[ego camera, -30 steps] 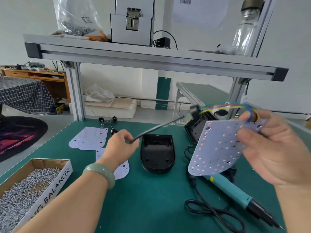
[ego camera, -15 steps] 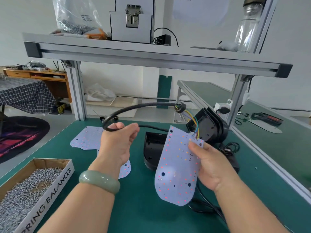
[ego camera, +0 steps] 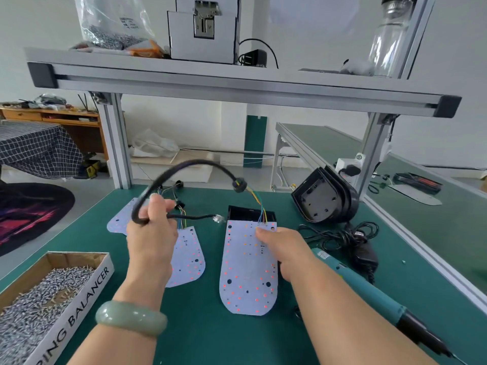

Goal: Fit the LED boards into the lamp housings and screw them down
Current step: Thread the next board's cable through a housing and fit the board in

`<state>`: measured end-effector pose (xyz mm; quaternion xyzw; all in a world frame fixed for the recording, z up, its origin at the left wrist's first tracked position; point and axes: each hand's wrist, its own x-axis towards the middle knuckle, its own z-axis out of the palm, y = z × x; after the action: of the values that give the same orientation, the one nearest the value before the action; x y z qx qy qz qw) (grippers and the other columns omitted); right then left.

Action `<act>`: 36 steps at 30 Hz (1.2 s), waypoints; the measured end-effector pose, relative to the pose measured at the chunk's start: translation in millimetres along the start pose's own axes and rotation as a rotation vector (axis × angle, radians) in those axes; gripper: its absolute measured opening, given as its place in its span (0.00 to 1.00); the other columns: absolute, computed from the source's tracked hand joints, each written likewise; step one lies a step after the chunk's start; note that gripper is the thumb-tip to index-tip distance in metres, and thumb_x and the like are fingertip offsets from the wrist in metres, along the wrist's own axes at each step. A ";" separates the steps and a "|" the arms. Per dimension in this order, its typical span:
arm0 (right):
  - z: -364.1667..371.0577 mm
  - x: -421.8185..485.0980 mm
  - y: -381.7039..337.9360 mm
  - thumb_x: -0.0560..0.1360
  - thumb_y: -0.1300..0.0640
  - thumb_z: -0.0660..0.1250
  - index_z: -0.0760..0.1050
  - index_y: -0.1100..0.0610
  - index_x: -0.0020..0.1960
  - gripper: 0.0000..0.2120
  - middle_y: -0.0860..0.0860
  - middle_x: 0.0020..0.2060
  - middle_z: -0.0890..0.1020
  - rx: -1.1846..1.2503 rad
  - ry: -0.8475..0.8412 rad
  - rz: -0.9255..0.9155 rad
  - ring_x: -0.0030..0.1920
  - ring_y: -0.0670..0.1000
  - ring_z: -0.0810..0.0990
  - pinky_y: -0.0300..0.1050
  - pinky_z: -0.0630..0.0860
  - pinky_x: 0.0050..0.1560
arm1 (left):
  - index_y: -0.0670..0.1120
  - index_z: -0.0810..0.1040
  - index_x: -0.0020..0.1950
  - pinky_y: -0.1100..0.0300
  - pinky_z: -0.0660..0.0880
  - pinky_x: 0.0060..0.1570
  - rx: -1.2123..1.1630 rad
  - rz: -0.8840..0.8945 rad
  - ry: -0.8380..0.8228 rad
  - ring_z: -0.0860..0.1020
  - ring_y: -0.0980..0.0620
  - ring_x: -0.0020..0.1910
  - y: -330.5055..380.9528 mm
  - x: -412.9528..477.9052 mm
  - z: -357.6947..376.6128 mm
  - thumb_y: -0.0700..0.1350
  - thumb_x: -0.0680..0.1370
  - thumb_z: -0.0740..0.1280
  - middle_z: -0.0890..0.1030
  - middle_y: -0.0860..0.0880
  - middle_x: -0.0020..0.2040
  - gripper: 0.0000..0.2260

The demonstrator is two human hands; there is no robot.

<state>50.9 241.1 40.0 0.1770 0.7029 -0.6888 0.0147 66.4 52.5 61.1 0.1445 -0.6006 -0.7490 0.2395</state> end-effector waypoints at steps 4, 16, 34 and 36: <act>-0.7 1.1 3.1 0.75 0.63 0.68 0.78 0.70 0.55 0.12 0.69 0.55 0.80 0.056 0.022 0.026 0.57 0.68 0.79 0.67 0.74 0.58 | 0.46 0.79 0.47 0.62 0.73 0.29 -0.121 -0.037 -0.097 0.76 0.55 0.25 2.3 7.9 -6.7 0.62 0.79 0.53 0.82 0.48 0.31 0.24; -25.3 -2.7 23.7 0.76 0.60 0.69 0.80 0.59 0.44 0.04 0.52 0.34 0.86 0.345 -0.045 -0.037 0.32 0.51 0.84 0.44 0.78 0.29 | 0.42 0.78 0.42 0.70 0.68 0.21 -0.209 -0.060 -0.153 0.70 0.57 0.19 11.9 0.3 -2.8 0.44 0.82 0.59 0.77 0.50 0.23 0.13; -30.2 -13.4 24.1 0.77 0.60 0.67 0.80 0.59 0.42 0.06 0.52 0.35 0.86 0.428 -0.068 -0.108 0.33 0.50 0.85 0.43 0.79 0.27 | 0.41 0.78 0.41 0.70 0.67 0.21 -0.117 -0.054 -0.218 0.70 0.56 0.19 14.9 -3.7 -11.8 0.41 0.79 0.60 0.78 0.47 0.24 0.11; -29.8 -13.8 23.4 0.77 0.60 0.67 0.81 0.59 0.41 0.07 0.53 0.37 0.86 0.393 -0.068 -0.137 0.34 0.50 0.85 0.43 0.79 0.30 | 0.40 0.79 0.41 0.70 0.68 0.21 -0.096 -0.038 -0.229 0.71 0.56 0.19 16.6 -4.8 -10.5 0.41 0.79 0.62 0.78 0.47 0.24 0.10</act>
<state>76.7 266.7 22.6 0.1048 0.5646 -0.8176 -0.0433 78.8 43.6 74.3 0.0579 -0.5848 -0.7928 0.1617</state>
